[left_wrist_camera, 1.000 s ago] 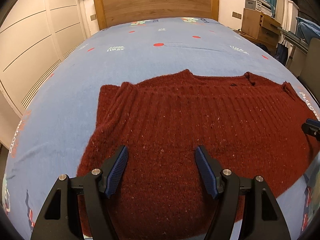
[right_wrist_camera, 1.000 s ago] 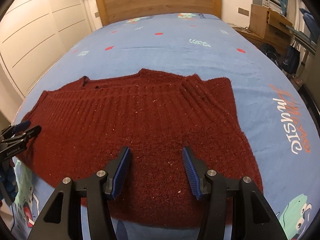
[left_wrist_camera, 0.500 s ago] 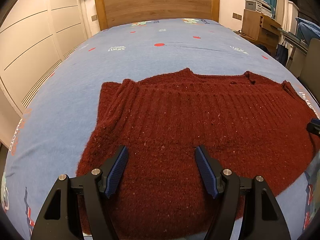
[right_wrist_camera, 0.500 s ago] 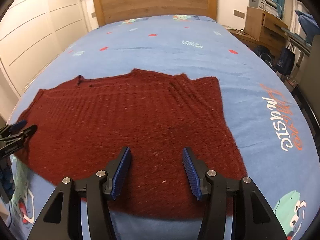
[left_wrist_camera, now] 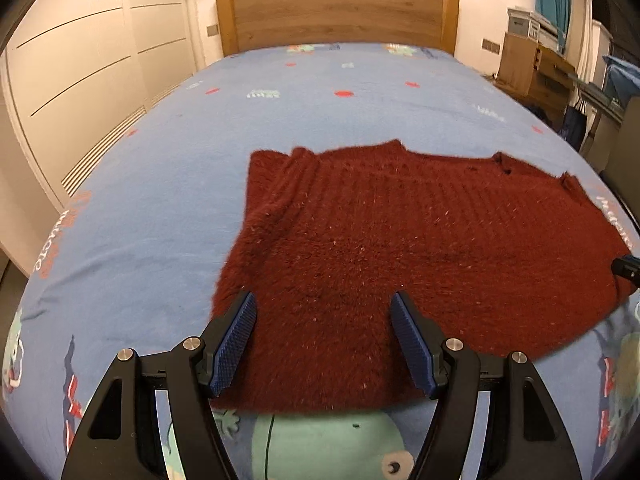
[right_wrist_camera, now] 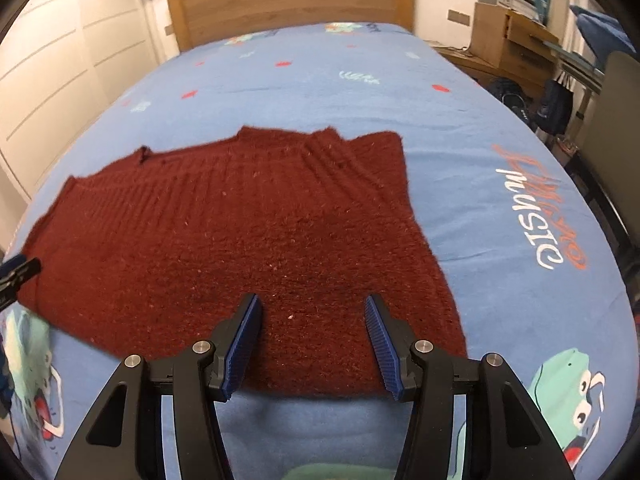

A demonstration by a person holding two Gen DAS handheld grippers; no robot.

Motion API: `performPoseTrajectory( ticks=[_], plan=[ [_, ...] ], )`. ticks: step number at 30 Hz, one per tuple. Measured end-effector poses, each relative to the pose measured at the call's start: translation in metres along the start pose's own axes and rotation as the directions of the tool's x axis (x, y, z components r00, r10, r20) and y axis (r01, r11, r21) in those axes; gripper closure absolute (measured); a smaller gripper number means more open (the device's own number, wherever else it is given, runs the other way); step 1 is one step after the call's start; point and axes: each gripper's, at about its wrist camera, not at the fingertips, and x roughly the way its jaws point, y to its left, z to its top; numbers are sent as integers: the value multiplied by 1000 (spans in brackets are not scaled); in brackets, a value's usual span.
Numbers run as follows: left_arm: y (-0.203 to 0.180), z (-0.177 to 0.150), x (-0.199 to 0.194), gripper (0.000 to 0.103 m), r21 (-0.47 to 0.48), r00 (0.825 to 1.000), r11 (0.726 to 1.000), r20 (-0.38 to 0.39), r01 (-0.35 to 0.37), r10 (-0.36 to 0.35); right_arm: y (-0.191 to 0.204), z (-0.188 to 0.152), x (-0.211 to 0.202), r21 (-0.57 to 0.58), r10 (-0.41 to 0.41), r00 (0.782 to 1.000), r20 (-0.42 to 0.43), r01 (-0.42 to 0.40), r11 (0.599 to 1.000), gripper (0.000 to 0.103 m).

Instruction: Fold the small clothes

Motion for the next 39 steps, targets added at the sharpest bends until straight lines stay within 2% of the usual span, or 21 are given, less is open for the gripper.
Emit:
performPoseTrajectory(
  ticks=[6,9,13,18,23,29,32,35,37,39],
  plan=[
    [5,-16,15,39,-4,992,999,-119,-34,34,4,-10,6,-3,20,999,-41,-20,1000,47],
    [6,-18,5,39,-1,992,999,-119,-34,34,-11,-19,5,56,8,998,-68,-5,998,47],
    [8,-17,-10,39,-22,993,999,-110,-43,40,-17,-27,-9,66,-2,998,-60,6,998,47],
    [19,-17,-33,39,-112,995,993,-96,-25,14,-18,-33,-37,90,18,1000,-16,-17,996,47],
    [32,-22,-46,39,-219,993,975,-106,32,-56,-16,-42,-62,107,38,999,19,-40,993,47],
    [47,-33,-44,39,-377,976,919,-127,117,-177,-12,-59,-82,132,66,997,36,-70,989,47],
    [51,-35,-34,39,-444,963,881,-125,161,-239,-11,-69,-81,145,71,997,23,-73,987,47],
    [59,-38,-20,39,-531,945,821,-109,208,-310,-11,-76,-75,159,78,997,4,-78,984,47],
    [66,-41,-8,39,-594,932,769,-86,235,-351,-10,-79,-71,165,83,997,-6,-81,983,47],
    [72,-42,1,39,-623,928,742,-67,249,-367,-11,-81,-67,166,85,996,-13,-81,983,47]
  ],
)
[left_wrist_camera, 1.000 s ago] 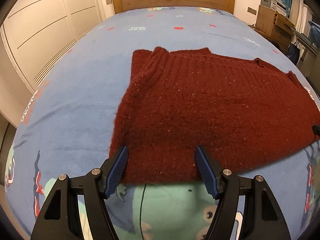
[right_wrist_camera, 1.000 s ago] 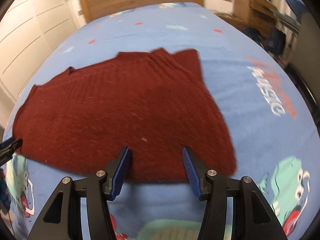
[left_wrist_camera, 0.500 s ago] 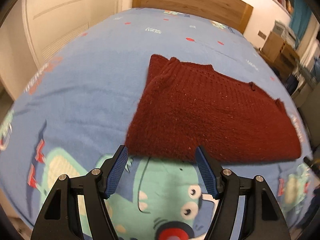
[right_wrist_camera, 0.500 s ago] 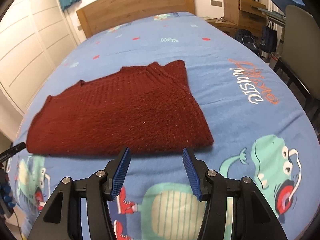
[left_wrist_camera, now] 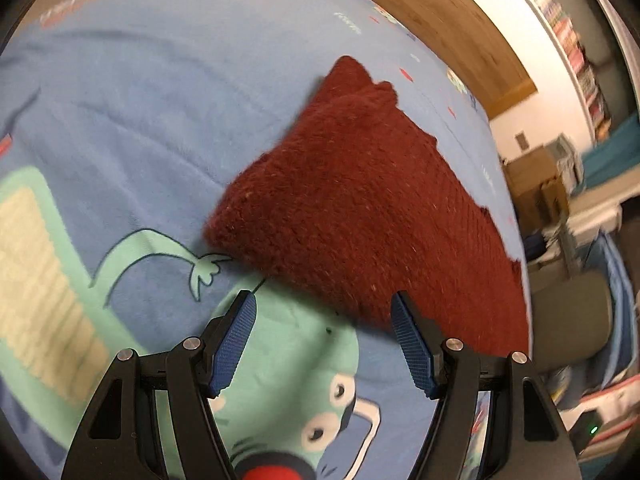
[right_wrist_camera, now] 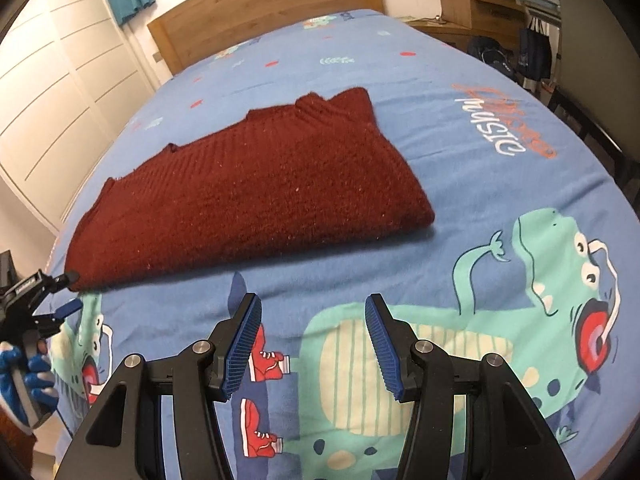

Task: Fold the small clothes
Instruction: 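Grasp the sweater's hem end with the left tool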

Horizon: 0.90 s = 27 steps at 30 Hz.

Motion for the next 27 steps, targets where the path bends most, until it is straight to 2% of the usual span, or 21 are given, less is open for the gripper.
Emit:
performPoseTrajectory(
  ticks=[6,10,14,18,22,25,27],
  plan=[
    [6,20,11,39,-44,996,997,65,66,-63,1,5,11,-14,0,1000,-14,0,1000,47],
    [12,33,18,40,-102,986,985,102,140,-129,2,8,19,-12,10,1000,-18,-10,1000,47],
    [21,43,25,40,-175,971,960,132,219,-198,5,10,26,-20,15,1000,-25,-16,1000,47],
    [26,55,31,40,-223,959,937,156,268,-237,5,12,30,-28,14,999,-31,-15,999,47],
    [31,70,37,40,-285,943,903,186,321,-276,2,14,27,-30,12,1000,-24,-13,999,47],
    [36,77,40,40,-314,935,885,202,344,-292,-2,17,21,-30,7,1000,-14,-8,1000,47],
    [36,77,40,40,-317,935,885,205,342,-288,-4,17,18,-29,5,1000,-9,-6,1000,47]
  ],
)
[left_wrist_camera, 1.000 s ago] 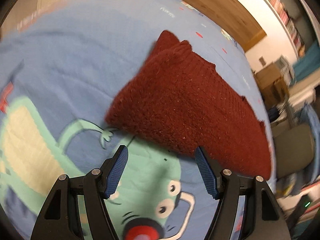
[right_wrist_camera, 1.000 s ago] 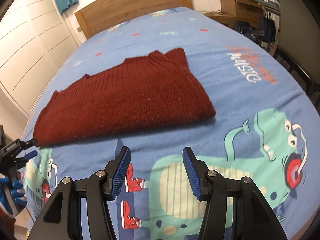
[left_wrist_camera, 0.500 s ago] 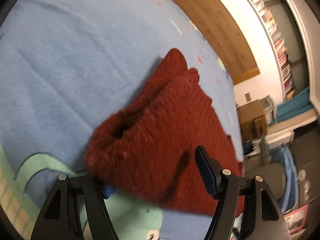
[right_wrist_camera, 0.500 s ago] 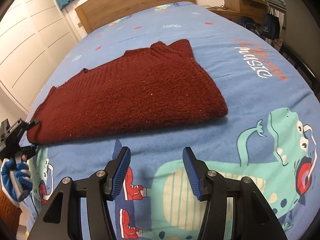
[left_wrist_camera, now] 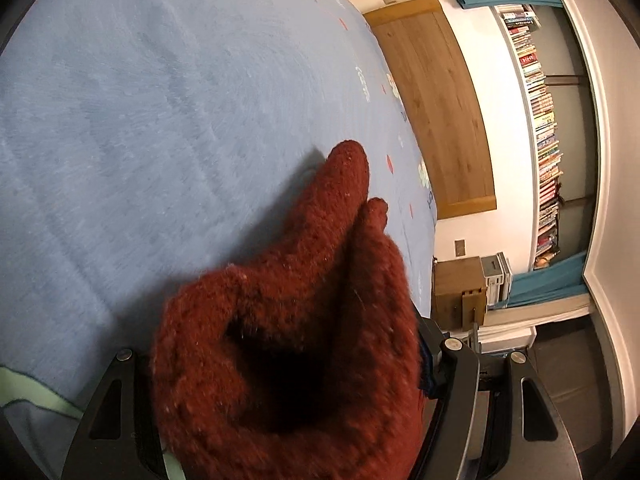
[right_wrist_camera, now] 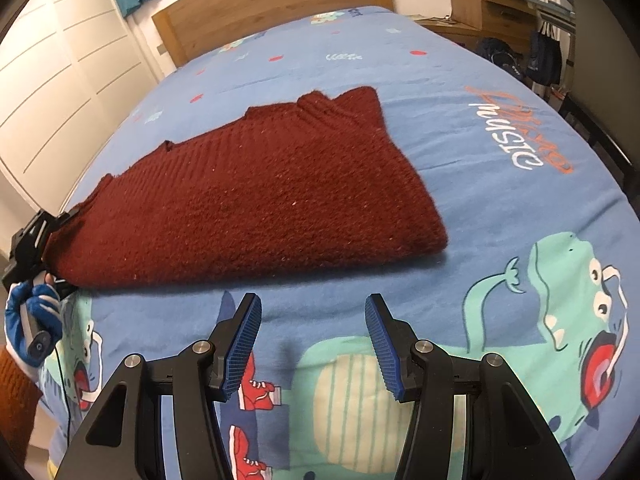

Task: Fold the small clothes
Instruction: 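Grasp the sweater's hem end with the left tool, then lift and fold the held hem end over toward the collar with the left tool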

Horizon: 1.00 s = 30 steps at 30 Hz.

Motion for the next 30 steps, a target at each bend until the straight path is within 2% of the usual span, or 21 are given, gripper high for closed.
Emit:
performPoseTrajectory(
  ticks=[2,4,7,9,17,22,26,30],
  plan=[
    [-1,3,0,42,6,1000,1000,0,-7,7,-2,0,-2,2,-3,1000,1,3,1000,47],
    [2,5,1,59,-3,1000,1000,-10,-3,3,-4,-1,-3,5,-3,1000,1,3,1000,47],
    [7,9,-2,72,-22,1000,1000,-23,16,-16,-6,-3,-3,11,-1,1000,-1,1,1000,47],
    [7,8,-7,75,-15,999,999,-26,34,-35,-7,-4,-4,15,4,1000,1,-4,1000,47],
    [-18,7,-16,78,23,996,996,-28,86,-85,-13,-4,-15,25,29,999,29,-30,999,47],
    [-50,-1,-7,79,29,990,991,-52,132,-130,-27,-4,-24,58,35,998,58,-39,998,47],
    [-73,-8,5,79,-14,977,980,-76,199,-200,-40,-6,-30,82,37,996,77,-43,996,47],
    [-95,-20,21,79,-52,955,961,-110,270,-274,-54,-8,-37,107,29,995,91,-38,993,47]
  ],
)
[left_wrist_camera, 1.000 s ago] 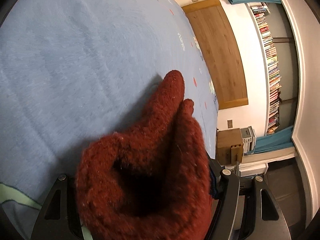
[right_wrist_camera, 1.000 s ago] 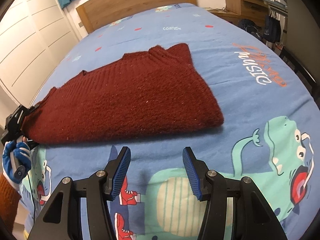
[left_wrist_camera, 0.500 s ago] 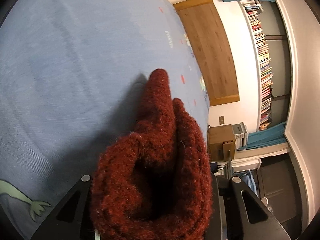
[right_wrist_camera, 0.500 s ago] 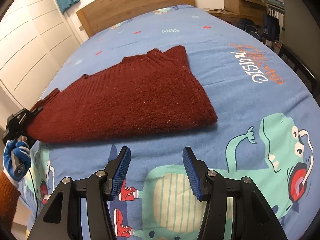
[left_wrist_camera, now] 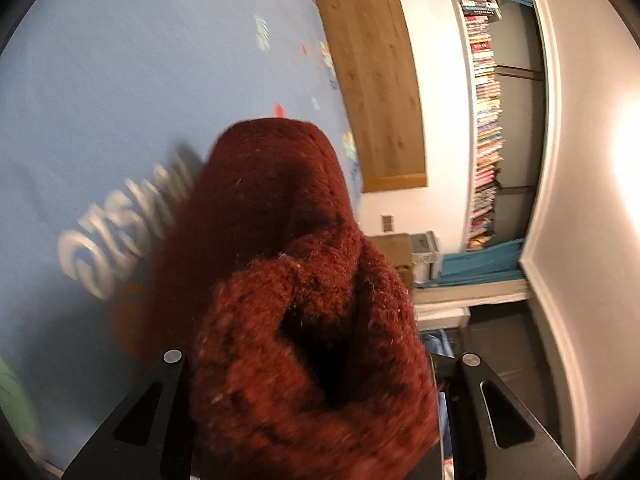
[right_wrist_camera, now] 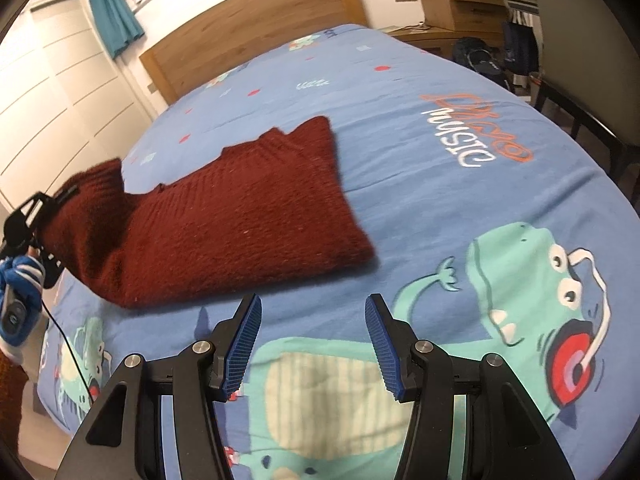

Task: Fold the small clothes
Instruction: 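Lift and fold the held hem end over toward the collar with the left tool, then open the left tool to lay the folded end down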

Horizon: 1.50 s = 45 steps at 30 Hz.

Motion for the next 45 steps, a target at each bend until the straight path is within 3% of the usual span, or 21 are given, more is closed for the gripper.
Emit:
performPoseTrajectory(
  ticks=[5,9,13,18,22,25,27,28,31,32,33,34,36,39,42,45],
  plan=[
    [-24,-20,43,79,-17,994,997,-78,71,-72,-20,2,-12,34,-13,1000,24,12,999,47],
    [-40,-47,86,79,10,984,997,-163,76,-74,-37,4,-24,56,-23,999,47,21,998,47],
    [-44,-86,123,79,95,969,995,-247,13,11,-52,3,-33,74,-38,997,61,33,997,47],
    [-34,-131,158,79,244,927,966,-334,-88,169,-70,-1,-37,99,-57,997,59,51,994,47],
    [-45,-159,165,79,363,912,926,-337,-103,234,-80,-6,-41,114,-67,996,59,60,992,47],
    [-56,-179,170,79,471,898,873,-321,-124,301,-87,-8,-43,126,-75,995,59,67,990,47],
    [-51,-196,181,79,536,873,827,-309,-169,378,-91,-9,-44,132,-78,995,58,69,989,47],
    [-44,-205,185,79,563,852,804,-312,-191,420,-92,-10,-44,135,-78,995,58,70,988,47],
    [-39,-230,191,76,641,821,740,-299,-205,487,-92,-11,-45,133,-80,995,57,72,988,47],
    [-40,-232,191,74,667,817,717,-286,-205,501,-93,-12,-46,133,-81,995,58,73,988,47],
    [-43,-235,192,65,677,815,709,-288,-198,503,-93,-12,-46,134,-81,995,58,73,988,47],
    [-45,-235,190,55,668,816,721,-307,-182,490,-93,-12,-46,136,-81,995,58,73,988,47],
    [-47,-235,192,47,646,816,745,-335,-166,472,-93,-11,-46,138,-81,995,57,72,988,47],
    [-54,-239,192,45,646,815,750,-353,-144,460,-92,-10,-48,133,-80,995,58,71,989,47],
    [-62,-242,191,45,655,825,748,-361,-107,434,-88,-7,-50,124,-80,995,61,72,990,47],
    [-71,-240,177,45,684,838,726,-356,-68,414,-84,-4,-53,114,-81,995,64,74,991,47]
  ],
)
